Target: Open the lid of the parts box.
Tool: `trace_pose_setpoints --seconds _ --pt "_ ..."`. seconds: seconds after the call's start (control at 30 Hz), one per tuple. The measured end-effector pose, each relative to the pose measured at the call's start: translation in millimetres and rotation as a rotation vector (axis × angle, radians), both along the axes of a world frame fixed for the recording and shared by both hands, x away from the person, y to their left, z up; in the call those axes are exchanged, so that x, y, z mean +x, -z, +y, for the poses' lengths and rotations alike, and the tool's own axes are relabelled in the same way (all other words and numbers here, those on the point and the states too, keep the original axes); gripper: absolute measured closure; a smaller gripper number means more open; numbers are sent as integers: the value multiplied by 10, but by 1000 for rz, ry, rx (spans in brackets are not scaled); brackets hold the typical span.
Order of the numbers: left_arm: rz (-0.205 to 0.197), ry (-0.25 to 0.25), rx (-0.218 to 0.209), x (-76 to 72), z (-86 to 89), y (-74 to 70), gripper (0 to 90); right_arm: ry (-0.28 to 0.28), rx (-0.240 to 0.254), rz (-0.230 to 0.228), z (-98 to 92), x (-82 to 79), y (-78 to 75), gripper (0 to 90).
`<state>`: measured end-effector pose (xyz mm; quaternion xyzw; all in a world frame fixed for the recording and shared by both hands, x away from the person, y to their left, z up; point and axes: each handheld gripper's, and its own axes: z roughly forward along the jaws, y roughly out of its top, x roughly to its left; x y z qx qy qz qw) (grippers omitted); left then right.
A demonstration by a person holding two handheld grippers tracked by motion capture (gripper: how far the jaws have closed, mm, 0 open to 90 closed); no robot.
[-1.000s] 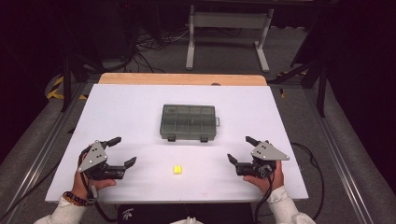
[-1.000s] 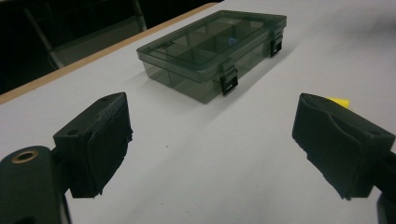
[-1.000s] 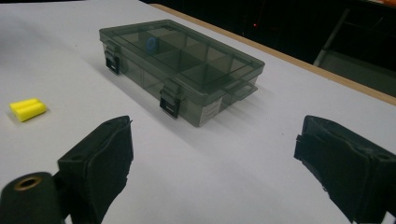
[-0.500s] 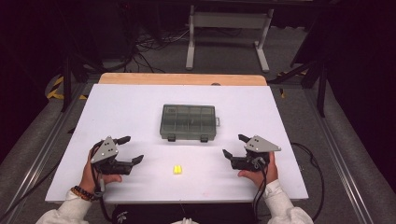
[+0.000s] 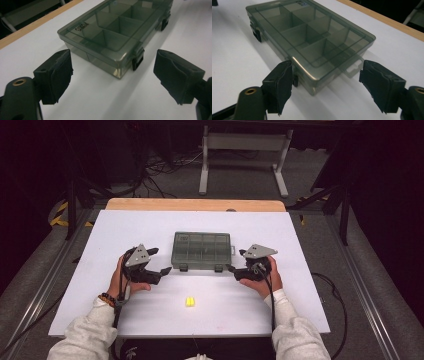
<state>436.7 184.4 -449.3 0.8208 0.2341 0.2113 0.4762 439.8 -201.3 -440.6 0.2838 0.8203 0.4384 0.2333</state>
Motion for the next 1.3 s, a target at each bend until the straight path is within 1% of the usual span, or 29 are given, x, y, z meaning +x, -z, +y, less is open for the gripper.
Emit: trace_pose_setpoints --seconds 0.13,0.2,0.27,0.3,0.33,0.37,0.43,0.47,0.53,0.57,0.6,0.63,0.67,0.73,0.8,0.87,0.93,0.97,1.0,1.03,1.07,1.1,1.13,1.17,1.23,1.27,1.3 --pt "-2 10 -7 147 -94 -68 160 -14 13 -4 64 109 -65 261" --pt "12 16 -28 187 -111 -79 160 -11 12 -17 83 150 -103 261" --pt "24 16 -37 209 -122 -67 161 -4 34 -17 68 174 -108 261" --pt "26 14 -31 216 -127 -55 167 2 47 -10 52 180 -101 261" --pt "26 14 -31 216 -127 -55 166 2 47 -10 52 180 -101 261" --pt "46 17 -35 222 -131 -32 166 -4 54 4 35 181 -91 260" --pt "63 1 -34 220 -135 1 175 2 47 17 -1 163 -62 265" --pt "79 -5 -30 220 -135 22 201 1 45 24 -9 155 -47 277" --pt "113 -3 -10 228 -143 66 240 8 21 23 -13 136 -26 284" --pt "121 -7 3 226 -145 78 251 -2 29 32 -17 131 -14 296" --pt "127 10 -5 223 -140 87 250 -11 30 37 -14 125 -4 309" --pt "129 21 -15 211 -137 91 262 -15 19 40 -6 124 6 318" --pt "128 16 -1 201 -145 93 282 -28 13 52 7 123 21 325" --pt "129 13 19 193 -155 106 282 -44 -3 65 33 108 42 350" --pt "146 24 31 193 -164 134 297 -62 -29 76 53 92 63 368" --pt "154 28 61 195 -185 154 317 -58 -51 90 57 91 86 389" --pt "158 18 77 200 -192 163 346 -59 -63 113 49 107 118 429" --pt "164 19 82 203 -192 168 384 -60 -69 124 50 112 134 444" --pt "167 18 87 204 -194 173 419 -63 -74 127 55 114 144 471" --pt "169 9 98 209 -197 179 421 -68 -75 131 60 115 150 491" --pt "174 4 103 211 -200 183 431 -66 -88 133 76 114 159 493" --pt "176 14 108 215 -200 187 474 -62 -97 131 85 114 164 500" --pt "179 15 110 216 -207 193 498 -58 -99 131 87 114 168 515" --pt "179 15 110 216 -207 193 497 -58 -99 131 87 114 168 515" --pt "178 12 126 216 -222 197 507 -51 -101 132 77 119 171 545" --pt "176 10 127 217 -224 198 504 -51 -98 134 76 120 174 549" --pt "176 8 124 218 -224 199 505 -51 -106 135 81 120 179 576"
